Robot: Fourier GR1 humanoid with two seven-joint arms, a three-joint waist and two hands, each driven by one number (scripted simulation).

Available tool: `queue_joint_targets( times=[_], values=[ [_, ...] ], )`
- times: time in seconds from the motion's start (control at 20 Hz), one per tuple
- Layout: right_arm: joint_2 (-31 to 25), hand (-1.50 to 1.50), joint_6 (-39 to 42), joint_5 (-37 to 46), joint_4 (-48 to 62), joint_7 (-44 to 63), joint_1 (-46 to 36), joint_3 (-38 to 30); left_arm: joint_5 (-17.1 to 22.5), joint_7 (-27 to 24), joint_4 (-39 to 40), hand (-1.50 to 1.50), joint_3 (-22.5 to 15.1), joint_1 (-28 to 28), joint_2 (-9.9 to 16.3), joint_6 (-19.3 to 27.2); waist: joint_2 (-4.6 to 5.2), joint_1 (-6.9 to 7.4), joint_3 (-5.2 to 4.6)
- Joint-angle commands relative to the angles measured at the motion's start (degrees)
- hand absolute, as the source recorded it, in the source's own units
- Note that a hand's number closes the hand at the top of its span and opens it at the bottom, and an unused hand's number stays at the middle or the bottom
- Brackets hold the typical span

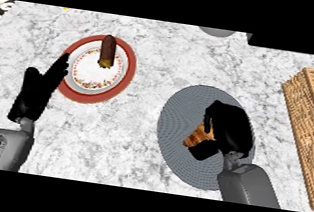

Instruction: Pick the croissant from the placemat and place it in the basket

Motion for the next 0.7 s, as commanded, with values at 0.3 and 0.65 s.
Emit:
queue_joint_targets(
  times=[0.3,0.65],
  values=[
    [0.67,1.50,-7.59,-19.41,-23.73,16.94,-5.54,2.02,0.06,1.25,0.55,0.00,0.79,-1.82,0.63,-0.06,-0.08,-0.58,0.11],
    [0.68,1.50,5.46,-20.57,-38.22,32.69,-18.49,-4.85,-0.92,0.43,-0.41,0.00,-0.77,0.06,-1.86,1.29,-0.05,-0.48,0.09]
  ],
)
